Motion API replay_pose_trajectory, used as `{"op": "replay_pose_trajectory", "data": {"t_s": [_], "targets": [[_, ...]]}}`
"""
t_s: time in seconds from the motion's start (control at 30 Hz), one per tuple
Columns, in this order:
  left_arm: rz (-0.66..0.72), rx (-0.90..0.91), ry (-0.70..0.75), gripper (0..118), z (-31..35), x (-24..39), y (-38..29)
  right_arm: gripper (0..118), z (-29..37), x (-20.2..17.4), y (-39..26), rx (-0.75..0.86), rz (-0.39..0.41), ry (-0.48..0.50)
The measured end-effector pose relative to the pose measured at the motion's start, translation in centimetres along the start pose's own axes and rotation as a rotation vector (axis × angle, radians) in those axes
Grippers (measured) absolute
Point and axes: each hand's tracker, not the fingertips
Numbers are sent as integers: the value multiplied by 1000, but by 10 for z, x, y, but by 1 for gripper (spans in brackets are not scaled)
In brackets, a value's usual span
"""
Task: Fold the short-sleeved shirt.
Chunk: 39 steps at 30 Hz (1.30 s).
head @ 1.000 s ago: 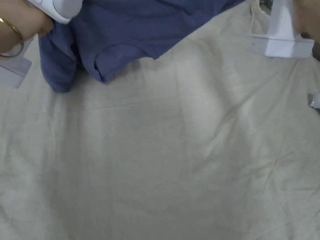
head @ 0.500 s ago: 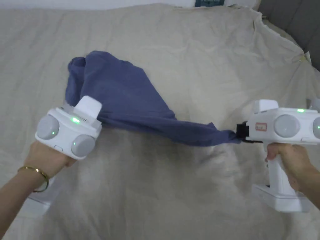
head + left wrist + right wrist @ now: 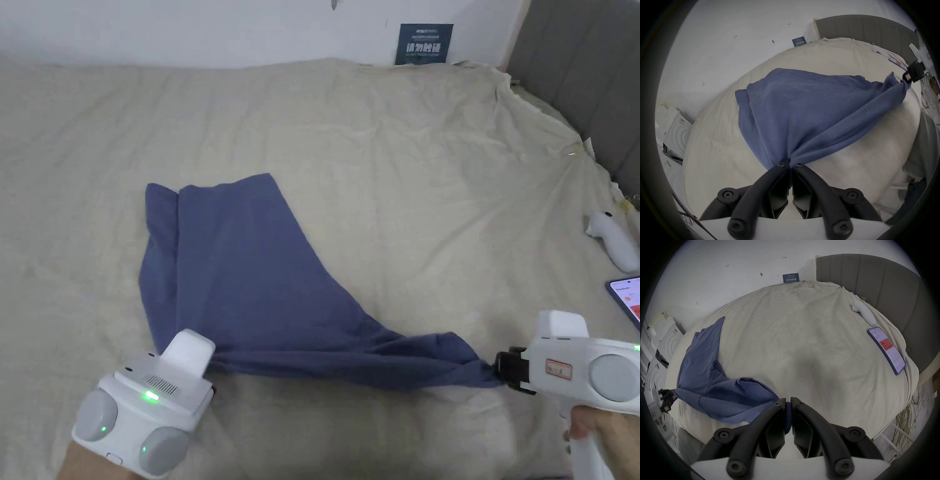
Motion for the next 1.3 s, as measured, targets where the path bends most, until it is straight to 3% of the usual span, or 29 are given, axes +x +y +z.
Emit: {"op": "replay_pose_trajectory", "data": {"t_s": [0.17, 0.2, 0.23, 0.3, 0.37, 0.4, 0.47, 0.57, 0.63, 0.77, 1.0, 1.07, 1.13, 1.2, 1.3], "targets": [[42, -23, -36, 1, 16, 16, -23, 5, 10, 11, -17, -22, -12, 13], [54, -15, -42, 6, 17, 16, -23, 5, 11, 12, -20, -20, -20, 15], [76, -8, -42, 26, 19, 13, -23, 6, 12, 12, -21, -18, -27, 21], [195, -28, -119, 62, 24, 4, -19, 24, 18, 13, -20, -11, -36, 13], [303, -38, -152, 98, 27, -11, -18, 67, 26, 17, -18, 9, -30, -11], [348, -14, -161, 107, 32, -20, -18, 82, 31, 19, -15, 13, -29, -18], [424, 33, -179, 112, 45, -40, -15, 88, 46, 24, -10, 64, -46, -26], [539, 88, -152, 112, 63, -73, -5, 93, 72, 23, 4, 154, -51, -30], [595, 152, -115, 112, 78, -88, 4, 100, 90, 19, 12, 214, -23, -28], [666, 317, -7, 113, 110, -108, 20, 101, 127, -4, 22, 368, 44, -8], [586, 543, 265, 111, 137, -80, 20, 105, 155, -58, -5, 613, 180, 33], [565, 573, 278, 101, 141, -69, 15, 105, 154, -69, -15, 662, 200, 22], [567, 580, 269, 83, 143, -57, 11, 102, 150, -74, -24, 687, 203, 28], [560, 590, 247, 68, 142, -52, 5, 93, 149, -79, -30, 712, 204, 49], [550, 590, 242, 19, 139, -45, 2, 67, 148, -88, -37, 730, 235, 86]]}}
